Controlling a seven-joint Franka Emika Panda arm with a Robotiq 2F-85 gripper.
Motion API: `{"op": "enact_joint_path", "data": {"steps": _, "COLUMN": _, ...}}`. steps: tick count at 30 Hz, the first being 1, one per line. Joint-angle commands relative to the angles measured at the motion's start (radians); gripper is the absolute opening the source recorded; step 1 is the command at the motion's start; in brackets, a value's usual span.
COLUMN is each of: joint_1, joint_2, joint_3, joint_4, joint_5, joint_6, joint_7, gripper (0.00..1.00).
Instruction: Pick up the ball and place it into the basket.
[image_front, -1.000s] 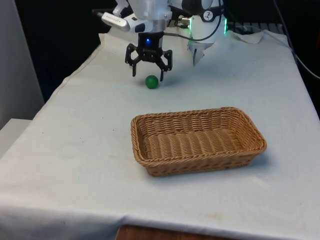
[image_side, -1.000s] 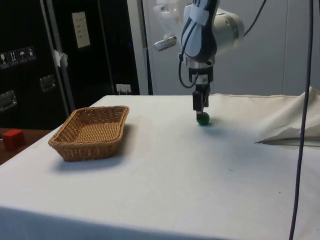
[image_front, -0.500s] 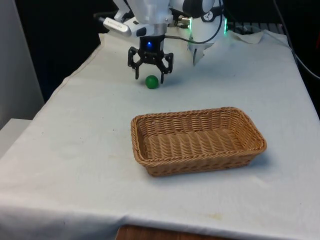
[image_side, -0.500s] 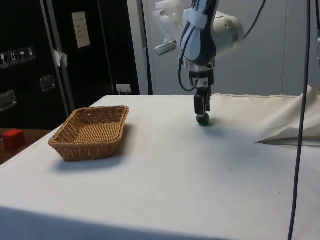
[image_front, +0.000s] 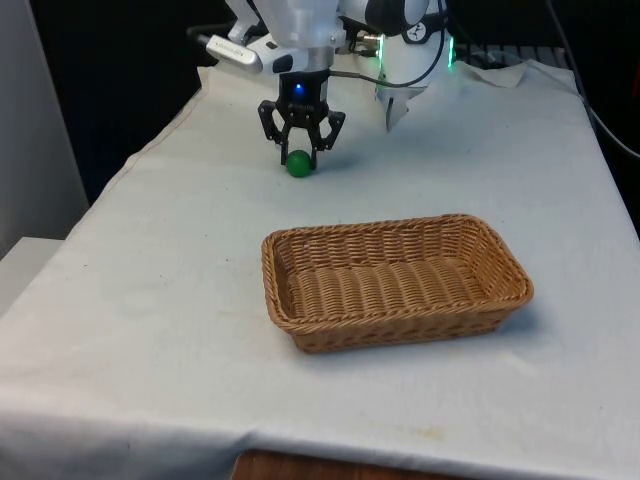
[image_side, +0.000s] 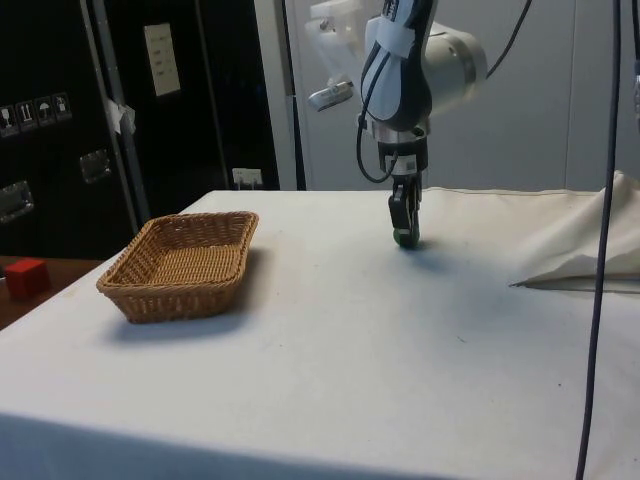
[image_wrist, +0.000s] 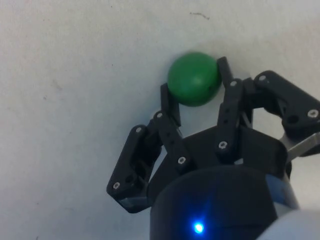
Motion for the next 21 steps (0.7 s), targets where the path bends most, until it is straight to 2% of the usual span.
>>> {"op": "enact_joint_path", "data": {"steps": 1, "joint_1": -0.007, "joint_2": -0.019, "joint_3": 0.002, "joint_4": 0.0, "joint_5": 0.003, "joint_6": -0.012, "joint_7": -0.01, "gripper": 0.02}}
{"op": "enact_joint_path", "data": {"steps": 2, "joint_1": 0.0, "joint_2": -0.002, "joint_3": -0.001, "joint_4": 0.001, "joint_5": 0.0, "joint_6": 0.0, "joint_7": 0.0, "gripper": 0.02}}
{"op": "enact_joint_path", "data": {"steps": 3, "joint_1": -0.004, "joint_2": -0.024, "joint_3": -0.003, "joint_4": 0.0, "joint_5": -0.001, "joint_6": -0.015, "joint_7": -0.009, "gripper": 0.02}}
{"op": "enact_joint_path", "data": {"steps": 9, "joint_1": 0.016, "joint_2": -0.064, "joint_3": -0.026, "joint_4": 0.008, "joint_5": -0.027, "joint_6": -0.046, "joint_7": -0.007, "gripper": 0.02}}
{"op": "enact_joint_path", "data": {"steps": 10, "joint_1": 0.016, "joint_2": -0.064, "joint_3": -0.026, "joint_4": 0.008, "joint_5": -0.027, "joint_6": -0.046, "joint_7": -0.007, "gripper": 0.02}}
{"op": "enact_joint_path", "data": {"steps": 11, "joint_1": 0.004, "joint_2": -0.074, "joint_3": -0.011, "joint_4": 0.003, "joint_5": -0.012, "joint_6": -0.039, "joint_7": -0.019, "gripper": 0.02}}
{"op": "enact_joint_path", "data": {"steps": 12, "joint_1": 0.019, "joint_2": -0.078, "joint_3": -0.027, "joint_4": 0.011, "joint_5": -0.042, "joint_6": -0.055, "joint_7": 0.0, "gripper": 0.02}}
{"op": "enact_joint_path", "data": {"steps": 13, "joint_1": 0.02, "joint_2": -0.086, "joint_3": -0.028, "joint_4": 0.012, "joint_5": -0.05, "joint_6": -0.06, "joint_7": 0.004, "gripper": 0.02}}
{"op": "enact_joint_path", "data": {"steps": 20, "joint_1": 0.022, "joint_2": -0.143, "joint_3": -0.029, "joint_4": 0.029, "joint_5": -0.112, "joint_6": -0.105, "joint_7": 0.036, "gripper": 0.02}}
{"op": "enact_joint_path", "data": {"steps": 21, "joint_1": 0.012, "joint_2": -0.146, "joint_3": -0.012, "joint_4": 0.019, "joint_5": -0.083, "joint_6": -0.088, "joint_7": 0.016, "gripper": 0.02}}
